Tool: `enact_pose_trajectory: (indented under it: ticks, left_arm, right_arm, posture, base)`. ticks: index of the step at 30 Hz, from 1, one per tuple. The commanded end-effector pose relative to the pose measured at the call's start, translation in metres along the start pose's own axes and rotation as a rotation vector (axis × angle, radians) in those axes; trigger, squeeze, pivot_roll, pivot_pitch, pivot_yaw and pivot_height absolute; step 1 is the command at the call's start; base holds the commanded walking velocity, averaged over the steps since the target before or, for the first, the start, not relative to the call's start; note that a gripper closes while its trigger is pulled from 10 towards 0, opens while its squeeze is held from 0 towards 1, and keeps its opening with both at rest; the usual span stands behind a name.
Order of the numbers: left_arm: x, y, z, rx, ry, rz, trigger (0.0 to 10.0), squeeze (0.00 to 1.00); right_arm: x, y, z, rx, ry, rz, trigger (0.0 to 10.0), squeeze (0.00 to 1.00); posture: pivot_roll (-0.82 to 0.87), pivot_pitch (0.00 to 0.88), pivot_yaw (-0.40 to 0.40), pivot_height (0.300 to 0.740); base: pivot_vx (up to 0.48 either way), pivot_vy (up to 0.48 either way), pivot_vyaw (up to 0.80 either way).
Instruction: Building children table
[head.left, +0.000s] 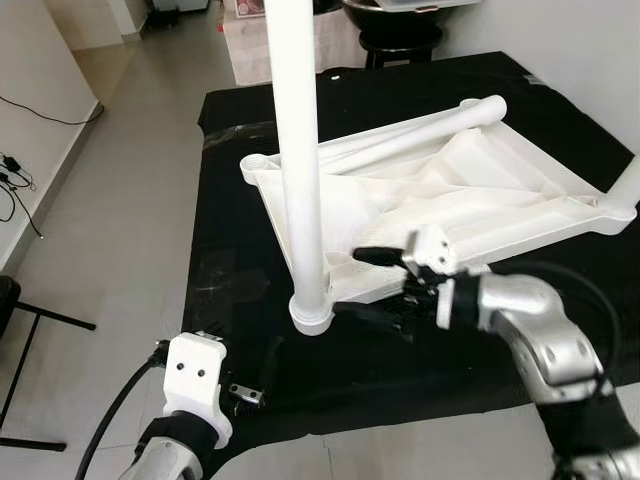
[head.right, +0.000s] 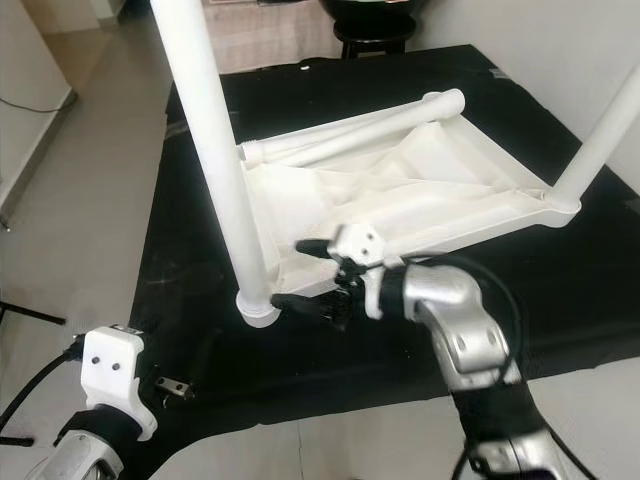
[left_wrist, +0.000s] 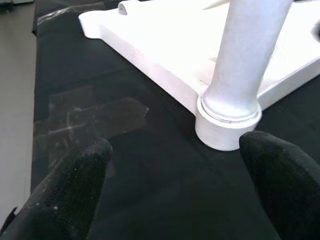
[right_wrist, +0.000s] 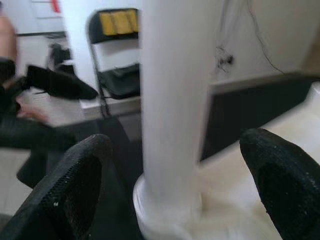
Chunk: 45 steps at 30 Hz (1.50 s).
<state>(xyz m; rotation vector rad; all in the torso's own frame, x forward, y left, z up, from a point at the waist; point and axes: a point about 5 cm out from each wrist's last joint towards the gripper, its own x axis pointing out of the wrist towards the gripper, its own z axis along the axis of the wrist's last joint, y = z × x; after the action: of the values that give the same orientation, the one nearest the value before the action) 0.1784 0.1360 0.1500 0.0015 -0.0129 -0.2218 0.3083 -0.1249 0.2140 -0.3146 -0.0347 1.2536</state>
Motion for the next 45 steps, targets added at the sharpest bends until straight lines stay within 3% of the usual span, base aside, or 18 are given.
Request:
enact_pose_trajectory:
  ticks: [1, 6, 7, 12, 13, 14, 17, 18, 25, 28, 32, 33, 34, 35, 37, 38, 39, 45]
  left_arm:
    - [-0.005, -0.001, 0.003, 0.015, -0.008, -0.029, 10.0, 0.00]
    - [-0.010, -0.009, 0.007, -0.012, -0.020, -0.081, 10.0, 0.00]
    - [-0.015, -0.013, 0.009, -0.021, -0.012, -0.111, 10.0, 0.00]
    - [-0.016, -0.014, 0.009, -0.025, -0.007, -0.117, 10.0, 0.00]
    - [-0.018, -0.013, 0.009, -0.022, -0.004, -0.114, 10.0, 0.00]
    - [-0.018, -0.013, 0.009, -0.022, -0.003, -0.114, 10.0, 0.00]
    - [-0.018, -0.013, 0.009, -0.022, -0.003, -0.114, 10.0, 0.00]
    - [-0.018, -0.013, 0.009, -0.022, -0.003, -0.115, 10.0, 0.00]
    - [-0.019, -0.014, 0.010, -0.025, 0.001, -0.128, 10.0, 0.00]
    - [-0.018, -0.012, 0.009, -0.024, 0.003, -0.133, 10.0, 0.00]
    - [-0.018, -0.011, 0.009, -0.024, 0.003, -0.132, 10.0, 0.00]
    - [-0.018, -0.009, 0.008, -0.024, 0.004, -0.130, 10.0, 0.00]
    - [-0.018, -0.009, 0.008, -0.024, 0.004, -0.130, 10.0, 0.00]
    - [-0.016, -0.007, 0.008, -0.031, 0.004, -0.122, 10.0, 0.00]
    - [-0.016, -0.007, 0.008, -0.031, 0.004, -0.122, 10.0, 0.00]
    - [-0.014, -0.004, 0.007, -0.037, 0.005, -0.117, 10.0, 0.00]
    - [-0.010, -0.003, 0.005, -0.040, 0.005, -0.122, 10.0, 0.00]
    - [-0.007, -0.002, 0.004, -0.028, 0.002, -0.118, 10.0, 0.00]
  right_arm:
    - [0.014, 0.001, -0.002, 0.003, -0.017, 0.049, 10.0, 0.00]
    - [0.027, 0.003, 0.002, 0.013, -0.045, 0.132, 10.0, 0.00]
    - [0.036, 0.006, 0.003, 0.011, -0.047, 0.199, 10.0, 0.00]
    - [0.040, 0.008, 0.003, 0.009, -0.045, 0.227, 10.0, 0.00]
    - [0.047, 0.008, 0.004, 0.009, -0.052, 0.235, 7.9, 0.00]
    - [0.049, 0.007, 0.002, 0.008, -0.047, 0.220, 2.3, 0.00]
    - [0.051, 0.007, 0.001, 0.007, -0.042, 0.208, 2.3, 0.00]
    - [0.049, 0.005, -0.002, 0.013, -0.035, 0.183, 0.0, 0.00]
    - [0.019, 0.002, -0.020, 0.088, -0.006, 0.058, 0.0, 0.00]
    - [-0.007, 0.007, -0.028, 0.164, 0.000, -0.119, 0.0, 0.00]
    - [-0.013, 0.009, -0.030, 0.188, 0.009, -0.183, 0.0, 0.00]
    - [-0.018, 0.017, -0.035, 0.234, 0.039, -0.323, 0.0, 0.00]
    - [-0.018, 0.017, -0.035, 0.234, 0.039, -0.323, 0.0, 0.00]
    - [-0.033, 0.021, -0.046, 0.246, 0.151, -0.710, 0.0, 0.00]
    - [-0.033, 0.021, -0.046, 0.246, 0.151, -0.710, 0.0, 0.00]
    - [-0.040, 0.036, -0.051, 0.249, 0.213, -0.872, 0.0, 0.00]
    - [-0.041, 0.036, -0.052, 0.253, 0.227, -0.976, 0.0, 0.00]
    - [-0.014, 0.032, -0.042, 0.307, 0.144, -0.895, 0.0, 0.00]
  posture:
    - [0.00, 0.201, 0.038, 0.740]
    - [0.02, 0.218, 0.036, 0.740]
    - [0.02, 0.227, 0.037, 0.740]
    - [0.02, 0.227, 0.037, 0.740]
    - [0.03, 0.236, 0.038, 0.740]
    - [0.03, 0.241, 0.038, 0.740]
    - [0.03, 0.241, 0.038, 0.740]
    - [0.02, 0.245, 0.040, 0.740]
    - [0.01, 0.251, 0.046, 0.740]
    - [-0.01, 0.253, 0.046, 0.740]
    - [-0.02, 0.256, 0.045, 0.740]
    - [-0.03, 0.253, 0.048, 0.740]
    - [-0.03, 0.253, 0.048, 0.740]
    - [-0.05, 0.254, 0.052, 0.740]
    - [-0.05, 0.254, 0.052, 0.740]
    - [-0.05, 0.253, 0.069, 0.740]
    - [-0.04, 0.223, 0.059, 0.740]
    - [-0.04, 0.207, 0.058, 0.740]
  base:
    - [0.000, 0.000, 0.00]
    - [0.000, 0.000, 0.00]
    - [0.000, 0.000, 0.00]
    - [0.000, 0.000, 0.00]
    - [0.000, 0.000, 0.00]
    - [0.000, 0.000, 0.00]
    - [0.000, 0.000, 0.00]
    - [0.000, 0.000, 0.00]
    - [0.000, 0.000, 0.00]
    - [0.000, 0.000, 0.00]
    - [0.000, 0.000, 0.00]
    - [0.000, 0.000, 0.00]
    - [0.000, 0.000, 0.00]
    - [0.000, 0.000, 0.00]
    - [0.000, 0.000, 0.00]
    - [0.000, 0.000, 0.00]
    - [0.000, 0.000, 0.00]
    - [0.000, 0.000, 0.00]
